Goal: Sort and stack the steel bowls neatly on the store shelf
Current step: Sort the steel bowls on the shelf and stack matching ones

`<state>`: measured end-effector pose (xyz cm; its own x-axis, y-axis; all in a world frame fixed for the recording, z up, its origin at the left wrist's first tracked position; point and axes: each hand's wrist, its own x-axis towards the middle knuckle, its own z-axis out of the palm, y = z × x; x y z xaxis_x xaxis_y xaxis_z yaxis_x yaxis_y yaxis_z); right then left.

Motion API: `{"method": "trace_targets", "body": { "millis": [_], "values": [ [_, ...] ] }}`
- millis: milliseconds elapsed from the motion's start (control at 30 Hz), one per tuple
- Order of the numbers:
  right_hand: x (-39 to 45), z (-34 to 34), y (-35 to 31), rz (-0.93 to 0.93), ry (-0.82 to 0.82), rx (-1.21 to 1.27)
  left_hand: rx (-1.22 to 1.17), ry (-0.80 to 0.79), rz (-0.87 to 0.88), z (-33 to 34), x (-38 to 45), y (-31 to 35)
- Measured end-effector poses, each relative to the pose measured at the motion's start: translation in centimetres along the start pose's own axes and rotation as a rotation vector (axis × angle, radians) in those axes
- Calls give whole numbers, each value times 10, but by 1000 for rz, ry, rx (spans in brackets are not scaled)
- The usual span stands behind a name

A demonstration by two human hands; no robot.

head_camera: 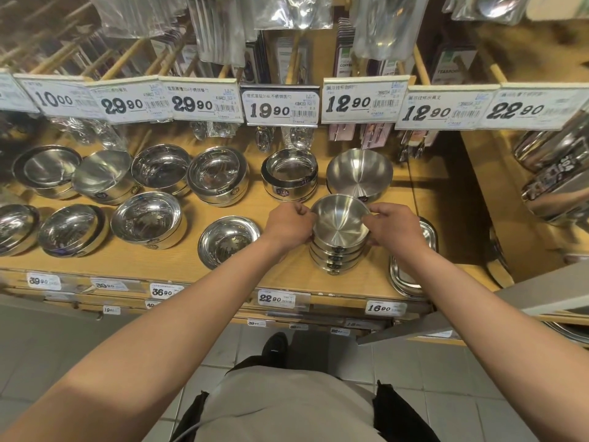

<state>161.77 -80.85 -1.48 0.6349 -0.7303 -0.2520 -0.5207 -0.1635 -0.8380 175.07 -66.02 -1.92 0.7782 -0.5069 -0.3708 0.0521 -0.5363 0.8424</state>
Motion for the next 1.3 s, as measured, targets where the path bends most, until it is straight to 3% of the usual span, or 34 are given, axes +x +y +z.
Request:
{"method": "trace_targets", "body": {
  "millis": [800, 1100, 1300],
  "values": [
    [-8, -3, 0, 98, -25, 108, 14, -37, 14, -10, -12, 8],
    [-31, -31, -19, 27, 40, 176, -78, 63, -6, -85, -44, 4],
    [-50, -15, -33, -104, -75, 275, -229, 115, -48, -134, -76, -3]
  ]
}}
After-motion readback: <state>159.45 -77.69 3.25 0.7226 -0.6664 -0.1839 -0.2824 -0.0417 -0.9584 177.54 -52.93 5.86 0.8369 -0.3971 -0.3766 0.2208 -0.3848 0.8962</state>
